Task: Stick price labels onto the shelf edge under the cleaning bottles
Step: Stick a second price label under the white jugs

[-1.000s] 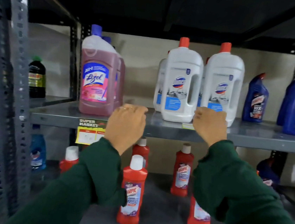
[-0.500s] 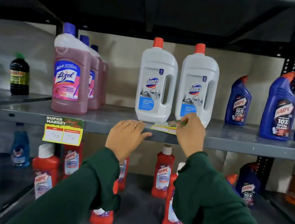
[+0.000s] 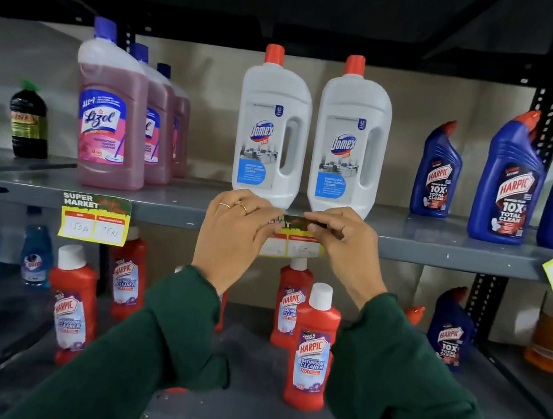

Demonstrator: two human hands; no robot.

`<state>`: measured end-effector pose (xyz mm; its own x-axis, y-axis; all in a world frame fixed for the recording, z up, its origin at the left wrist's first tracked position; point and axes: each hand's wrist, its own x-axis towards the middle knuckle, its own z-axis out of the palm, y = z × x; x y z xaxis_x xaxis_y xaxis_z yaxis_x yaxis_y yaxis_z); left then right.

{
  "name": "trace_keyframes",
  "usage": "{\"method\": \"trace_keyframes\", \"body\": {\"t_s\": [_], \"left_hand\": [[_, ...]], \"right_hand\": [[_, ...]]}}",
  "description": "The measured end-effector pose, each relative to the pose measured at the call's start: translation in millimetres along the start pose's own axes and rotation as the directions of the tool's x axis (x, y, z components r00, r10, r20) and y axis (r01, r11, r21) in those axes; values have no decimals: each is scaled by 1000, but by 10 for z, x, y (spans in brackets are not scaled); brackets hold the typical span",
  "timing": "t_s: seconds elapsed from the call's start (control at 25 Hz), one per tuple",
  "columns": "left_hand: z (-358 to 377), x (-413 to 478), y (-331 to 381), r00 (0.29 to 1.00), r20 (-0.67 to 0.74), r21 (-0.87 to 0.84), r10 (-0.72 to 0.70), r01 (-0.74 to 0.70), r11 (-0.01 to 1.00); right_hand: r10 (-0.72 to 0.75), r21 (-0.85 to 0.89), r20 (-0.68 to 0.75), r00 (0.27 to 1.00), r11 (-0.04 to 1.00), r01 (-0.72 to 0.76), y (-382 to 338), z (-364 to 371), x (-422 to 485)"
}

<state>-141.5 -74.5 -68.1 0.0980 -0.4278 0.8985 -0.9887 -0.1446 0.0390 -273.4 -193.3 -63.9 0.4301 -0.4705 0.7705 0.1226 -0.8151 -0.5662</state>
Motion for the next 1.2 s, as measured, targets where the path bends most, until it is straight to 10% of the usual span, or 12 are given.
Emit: {"method": "trace_keyframes", "body": {"t_s": [0.84,1.2], "left_hand": [[183,2,135,965,208,137,-159,133,982],[147,145,130,976,163,156,-142,116,981]], "right_hand": [[-88,-616,7,996,785,73,84,86,-169],[0,-494,-113,994,867,-56,30,102,-14]]}}
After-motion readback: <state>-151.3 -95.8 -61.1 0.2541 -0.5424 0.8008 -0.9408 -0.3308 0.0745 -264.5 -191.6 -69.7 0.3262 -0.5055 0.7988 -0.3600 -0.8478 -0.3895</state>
